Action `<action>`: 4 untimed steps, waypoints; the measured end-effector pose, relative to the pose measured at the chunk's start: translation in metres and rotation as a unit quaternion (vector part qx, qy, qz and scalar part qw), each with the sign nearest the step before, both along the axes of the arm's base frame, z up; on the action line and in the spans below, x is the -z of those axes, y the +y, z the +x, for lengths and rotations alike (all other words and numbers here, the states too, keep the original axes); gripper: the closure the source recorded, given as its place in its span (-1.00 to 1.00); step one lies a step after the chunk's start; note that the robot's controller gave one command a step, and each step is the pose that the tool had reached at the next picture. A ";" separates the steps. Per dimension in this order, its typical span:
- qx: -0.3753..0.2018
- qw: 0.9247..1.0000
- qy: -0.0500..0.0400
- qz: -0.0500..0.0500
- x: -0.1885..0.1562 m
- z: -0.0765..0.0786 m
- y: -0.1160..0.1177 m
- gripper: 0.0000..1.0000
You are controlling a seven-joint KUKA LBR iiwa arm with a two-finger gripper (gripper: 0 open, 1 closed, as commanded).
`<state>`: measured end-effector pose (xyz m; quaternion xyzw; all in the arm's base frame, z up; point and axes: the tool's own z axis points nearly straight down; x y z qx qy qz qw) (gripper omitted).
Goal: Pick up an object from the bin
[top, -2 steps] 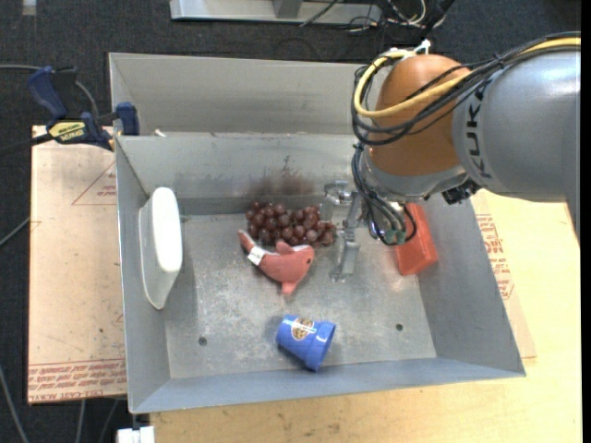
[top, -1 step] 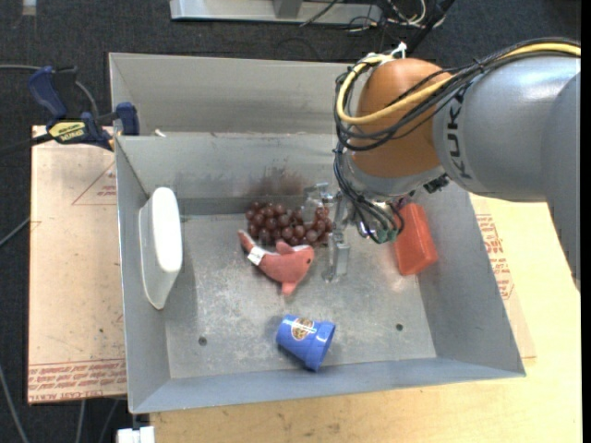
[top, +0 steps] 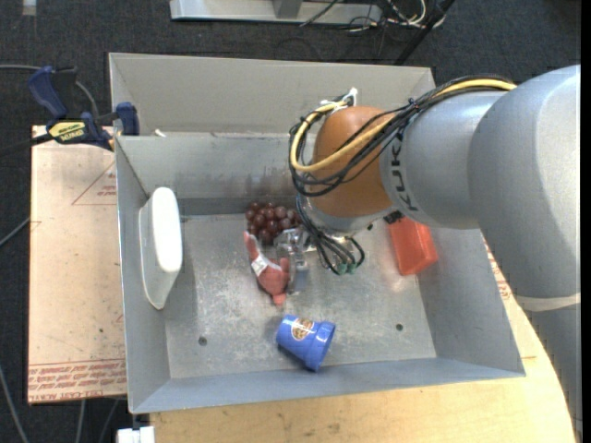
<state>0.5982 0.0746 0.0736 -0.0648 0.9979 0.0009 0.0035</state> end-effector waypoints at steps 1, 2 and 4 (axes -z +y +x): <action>0.000 1.000 0.000 0.000 0.000 0.000 0.000 1.00; -0.016 1.000 -0.002 0.000 -0.098 -0.003 0.000 1.00; -0.026 1.000 0.002 0.000 -0.141 0.001 -0.004 1.00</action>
Offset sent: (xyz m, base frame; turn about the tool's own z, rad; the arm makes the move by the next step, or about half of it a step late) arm -0.0039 -0.0011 0.0979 -0.0319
